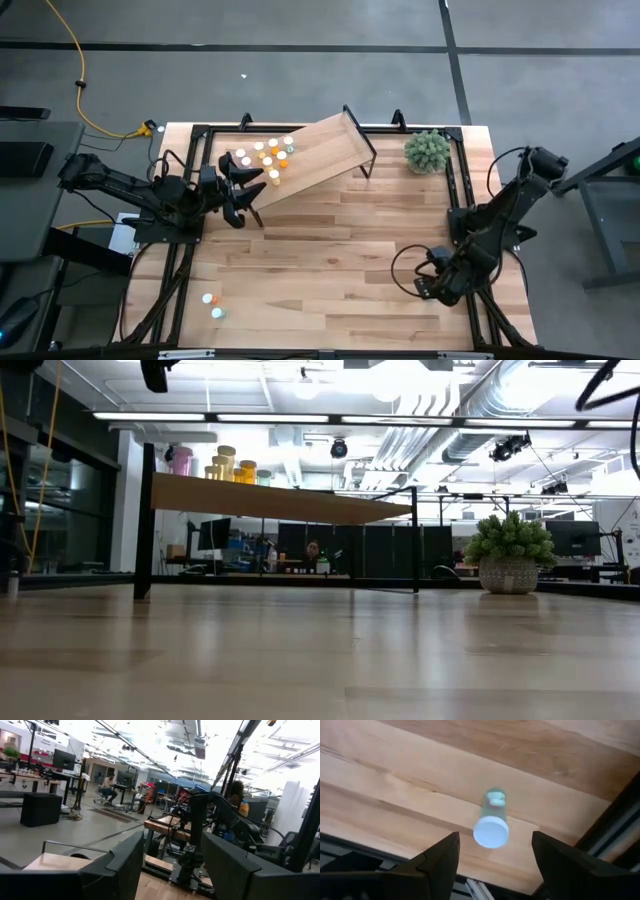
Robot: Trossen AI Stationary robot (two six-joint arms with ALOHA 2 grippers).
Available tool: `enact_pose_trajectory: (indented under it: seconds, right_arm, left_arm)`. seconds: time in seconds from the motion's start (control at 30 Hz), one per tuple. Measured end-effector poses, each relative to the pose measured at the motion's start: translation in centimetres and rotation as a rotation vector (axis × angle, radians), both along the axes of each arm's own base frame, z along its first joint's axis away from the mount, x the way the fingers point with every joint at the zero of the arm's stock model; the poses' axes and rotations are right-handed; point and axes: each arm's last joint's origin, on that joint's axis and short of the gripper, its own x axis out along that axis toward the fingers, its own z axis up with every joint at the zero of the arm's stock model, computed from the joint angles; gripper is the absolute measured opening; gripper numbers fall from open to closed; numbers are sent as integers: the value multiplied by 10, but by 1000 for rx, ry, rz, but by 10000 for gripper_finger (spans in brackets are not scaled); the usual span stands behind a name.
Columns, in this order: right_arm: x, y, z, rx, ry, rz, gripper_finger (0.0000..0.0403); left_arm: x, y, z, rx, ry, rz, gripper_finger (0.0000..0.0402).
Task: Pick and place medicine bottles onto shelf by color
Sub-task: Put the right blue pill bottle on the shelf aligned with the other blue pill bottle
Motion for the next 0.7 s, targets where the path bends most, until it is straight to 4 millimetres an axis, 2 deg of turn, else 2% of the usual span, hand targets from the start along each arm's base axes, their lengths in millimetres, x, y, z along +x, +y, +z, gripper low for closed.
enact_pose_trajectory:
  seconds: [0.43,0.7]
  right_arm:
    - [12,16,-29,-40,55,4,237]
    - [12,16,-33,-52,77,7,188]
  left_arm:
    - [0,1,0,-7,1,25,188]
    - [0,1,0,-7,2,25,188]
